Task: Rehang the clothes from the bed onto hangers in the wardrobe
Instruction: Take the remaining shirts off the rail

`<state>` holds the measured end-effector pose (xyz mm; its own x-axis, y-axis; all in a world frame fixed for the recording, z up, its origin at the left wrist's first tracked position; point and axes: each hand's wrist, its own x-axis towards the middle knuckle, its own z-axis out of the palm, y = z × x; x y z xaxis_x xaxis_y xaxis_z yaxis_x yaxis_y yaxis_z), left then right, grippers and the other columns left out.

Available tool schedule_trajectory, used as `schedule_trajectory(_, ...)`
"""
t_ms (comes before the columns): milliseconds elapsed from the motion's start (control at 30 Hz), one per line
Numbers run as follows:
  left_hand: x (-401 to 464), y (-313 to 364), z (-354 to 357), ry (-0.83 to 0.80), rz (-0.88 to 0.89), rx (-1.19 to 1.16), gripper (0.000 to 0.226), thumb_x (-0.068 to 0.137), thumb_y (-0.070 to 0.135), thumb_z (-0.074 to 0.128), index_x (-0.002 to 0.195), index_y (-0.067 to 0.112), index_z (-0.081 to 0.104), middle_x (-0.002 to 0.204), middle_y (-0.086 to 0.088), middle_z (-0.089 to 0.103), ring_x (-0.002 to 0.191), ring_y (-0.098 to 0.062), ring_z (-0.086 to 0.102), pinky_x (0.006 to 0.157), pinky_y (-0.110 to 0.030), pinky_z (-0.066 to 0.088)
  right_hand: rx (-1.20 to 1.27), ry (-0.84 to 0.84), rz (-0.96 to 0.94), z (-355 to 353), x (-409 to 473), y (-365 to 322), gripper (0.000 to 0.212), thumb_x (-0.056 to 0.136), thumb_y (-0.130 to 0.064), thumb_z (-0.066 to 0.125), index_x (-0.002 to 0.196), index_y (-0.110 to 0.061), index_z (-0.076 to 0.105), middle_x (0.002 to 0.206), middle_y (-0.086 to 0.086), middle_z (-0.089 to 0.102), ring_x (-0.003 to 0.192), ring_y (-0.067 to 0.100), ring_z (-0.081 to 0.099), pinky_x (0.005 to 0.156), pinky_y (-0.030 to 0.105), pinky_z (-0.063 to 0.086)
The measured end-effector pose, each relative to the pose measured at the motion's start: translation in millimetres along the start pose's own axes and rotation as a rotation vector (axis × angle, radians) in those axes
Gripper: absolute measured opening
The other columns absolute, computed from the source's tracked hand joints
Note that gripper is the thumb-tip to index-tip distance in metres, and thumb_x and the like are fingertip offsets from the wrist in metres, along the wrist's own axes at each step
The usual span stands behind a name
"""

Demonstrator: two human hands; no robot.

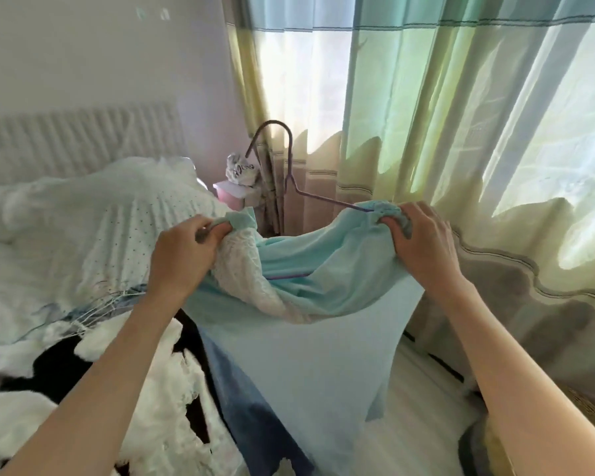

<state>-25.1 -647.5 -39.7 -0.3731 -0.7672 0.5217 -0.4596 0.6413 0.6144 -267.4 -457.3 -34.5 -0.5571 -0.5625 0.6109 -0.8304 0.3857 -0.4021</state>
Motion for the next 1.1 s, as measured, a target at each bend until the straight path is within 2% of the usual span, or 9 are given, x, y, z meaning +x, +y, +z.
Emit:
schedule_trajectory(133,10,18,-33,0.194,-0.022,0.088,0.039,0.083,0.051,0.059,0.095,0.014,0.065,0.090,-0.008,0.068,0.087,-0.030,0.059,0.070,-0.035,0.044,0.081,0.055,-0.070,6,38,-21,0.030,0.094,-0.031,0.050,0.100,-0.003,0.059,0.102,0.014,0.058,0.096,0.032,0.051,0.086,0.039,0.033)
schedule_trajectory(300,32,3,-57,0.330,-0.030,0.148,0.044,0.085,0.049,0.057,0.099,0.008,0.066,0.097,-0.010,0.069,0.091,-0.029,0.061,0.071,-0.033,0.043,0.189,0.055,-0.126,35,80,-56,0.032,0.095,-0.031,0.049,0.106,-0.003,0.058,0.108,0.013,0.057,0.100,0.031,0.050,0.088,0.037,0.032)
schedule_trajectory(400,65,-17,-64,0.374,-0.043,0.189,0.044,0.087,0.048,0.054,0.102,0.007,0.065,0.100,-0.010,0.068,0.093,-0.028,0.060,0.071,-0.031,0.040,0.278,0.046,-0.164,62,115,-79,0.031,0.095,-0.030,0.049,0.106,-0.002,0.057,0.106,0.014,0.058,0.099,0.031,0.049,0.087,0.037,0.034)
schedule_trajectory(533,99,-57,-46,0.345,-0.100,0.221,0.040,0.090,0.044,0.052,0.099,0.007,0.063,0.098,-0.010,0.066,0.086,-0.025,0.056,0.066,-0.030,0.038,0.251,-0.022,-0.227,110,152,-87,0.029,0.096,-0.028,0.047,0.112,-0.006,0.057,0.107,0.014,0.059,0.100,0.032,0.050,0.088,0.046,0.040)
schedule_trajectory(600,113,-87,-24,0.298,-0.143,0.243,0.039,0.090,0.045,0.052,0.095,0.008,0.062,0.094,-0.008,0.065,0.079,-0.020,0.051,0.064,-0.030,0.037,0.219,-0.096,-0.231,150,165,-79,0.029,0.095,-0.027,0.049,0.115,-0.008,0.058,0.110,0.014,0.060,0.102,0.033,0.051,0.088,0.047,0.042)
schedule_trajectory(733,137,-161,41,0.133,-0.278,0.246,0.038,0.090,0.048,0.051,0.096,0.012,0.062,0.087,0.001,0.059,0.077,-0.018,0.051,0.063,-0.029,0.038,0.123,-0.276,-0.176,249,175,-54,0.026,0.094,-0.028,0.049,0.109,-0.008,0.058,0.111,0.013,0.059,0.105,0.034,0.050,0.087,0.049,0.042)
schedule_trajectory(900,149,-268,131,-0.160,-0.440,0.297,0.034,0.092,0.047,0.047,0.092,0.014,0.057,0.086,-0.002,0.060,0.077,-0.021,0.055,0.059,-0.030,0.037,-0.027,-0.616,0.005,379,174,-21,0.031,0.094,-0.034,0.049,0.113,-0.011,0.056,0.114,0.013,0.055,0.111,0.034,0.047,0.089,0.047,0.042)
schedule_trajectory(1100,126,-365,224,-0.475,-0.622,0.285,0.030,0.093,0.044,0.045,0.083,0.017,0.052,0.083,0.002,0.055,0.085,-0.023,0.054,0.063,-0.031,0.036,-0.149,-0.931,0.097,504,143,29,0.028,0.094,-0.034,0.048,0.109,-0.011,0.054,0.112,0.011,0.055,0.111,0.033,0.046,0.089,0.045,0.042)
